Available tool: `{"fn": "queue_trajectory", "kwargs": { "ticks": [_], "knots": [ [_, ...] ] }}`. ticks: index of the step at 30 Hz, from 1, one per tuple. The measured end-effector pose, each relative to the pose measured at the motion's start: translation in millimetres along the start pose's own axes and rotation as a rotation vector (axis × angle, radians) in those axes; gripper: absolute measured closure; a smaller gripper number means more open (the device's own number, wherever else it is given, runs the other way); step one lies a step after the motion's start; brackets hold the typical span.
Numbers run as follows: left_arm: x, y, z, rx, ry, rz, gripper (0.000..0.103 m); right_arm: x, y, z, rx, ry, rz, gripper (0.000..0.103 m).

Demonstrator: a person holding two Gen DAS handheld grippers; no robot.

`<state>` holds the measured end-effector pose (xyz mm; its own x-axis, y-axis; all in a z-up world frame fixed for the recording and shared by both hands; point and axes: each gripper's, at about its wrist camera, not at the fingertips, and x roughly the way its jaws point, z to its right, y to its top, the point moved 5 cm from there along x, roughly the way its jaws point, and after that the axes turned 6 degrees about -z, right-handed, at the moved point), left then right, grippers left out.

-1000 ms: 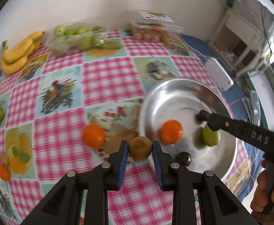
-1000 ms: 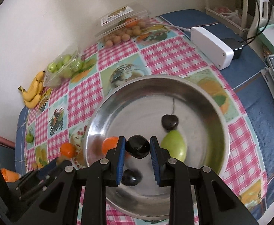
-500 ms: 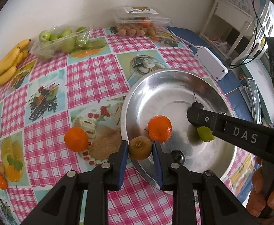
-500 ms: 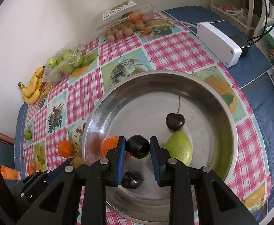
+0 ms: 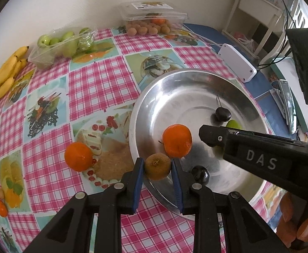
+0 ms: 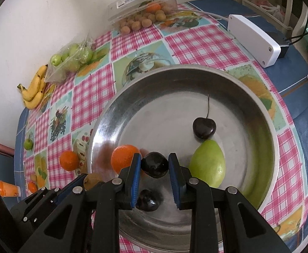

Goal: Organize fruits
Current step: 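Open both tools to drop the kiwi and cherry into the bowl, then withdraw both open tools from the bowl back over the table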

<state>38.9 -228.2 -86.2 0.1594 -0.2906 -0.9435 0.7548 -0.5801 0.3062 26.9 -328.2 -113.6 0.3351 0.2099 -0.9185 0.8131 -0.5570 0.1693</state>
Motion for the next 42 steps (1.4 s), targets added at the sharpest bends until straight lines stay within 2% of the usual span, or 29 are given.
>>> {"fn": "queue_trajectory", "kwargs": {
  "ticks": [22, 26, 30, 32, 38, 42],
  "knots": [
    [3.3, 0.1, 5.5, 0.022, -0.020, -0.008, 0.071, -1.0, 0.3, 2.1, 0.018, -0.021, 0.006, 0.074],
    [3.0, 0.1, 6.2, 0.022, -0.022, -0.009, 0.066, -4.7, 0.7, 4.2, 0.025, -0.026, 0.020, 0.061],
    [-0.5, 0.8, 5.2, 0.012, -0.023, -0.004, 0.063, -13.5, 2.4, 3.6, 0.024, -0.027, 0.045, 0.060],
    [-4.4, 1.4, 3.6, 0.005, -0.026, 0.007, 0.058, -18.8, 3.5, 3.0, 0.024, -0.028, 0.060, 0.059],
    [-20.7, 6.2, -18.0, -0.083, -0.035, 0.048, 0.048, -34.1, 5.6, 3.6, 0.029, -0.031, 0.103, 0.056],
    [-27.7, 6.2, -44.0, -0.182, -0.005, 0.064, 0.043, -36.6, 4.5, 4.5, 0.034, -0.041, 0.103, 0.056]
  ]
}}
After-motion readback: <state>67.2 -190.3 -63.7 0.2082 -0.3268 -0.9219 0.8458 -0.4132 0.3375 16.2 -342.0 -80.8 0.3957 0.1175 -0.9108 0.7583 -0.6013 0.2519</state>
